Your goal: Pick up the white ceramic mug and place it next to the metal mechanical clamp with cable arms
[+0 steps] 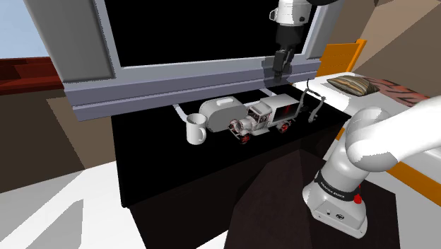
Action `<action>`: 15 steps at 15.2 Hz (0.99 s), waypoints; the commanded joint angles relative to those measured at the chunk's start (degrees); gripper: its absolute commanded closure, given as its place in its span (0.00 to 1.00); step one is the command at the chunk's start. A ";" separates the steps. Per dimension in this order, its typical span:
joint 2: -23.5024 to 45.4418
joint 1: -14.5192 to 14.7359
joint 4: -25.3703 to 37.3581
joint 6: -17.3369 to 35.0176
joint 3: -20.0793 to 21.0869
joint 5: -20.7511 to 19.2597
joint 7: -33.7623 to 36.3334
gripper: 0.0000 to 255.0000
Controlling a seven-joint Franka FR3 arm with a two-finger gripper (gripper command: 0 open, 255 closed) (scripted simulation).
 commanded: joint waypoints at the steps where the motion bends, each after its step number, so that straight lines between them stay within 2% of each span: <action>1: 0.00 0.00 0.00 0.00 0.00 0.00 0.00 0.00; 8: 11.54 1.98 1.93 7.80 4.87 4.27 7.44 0.00; 15: 25.06 3.57 7.44 14.40 9.11 6.67 14.26 0.00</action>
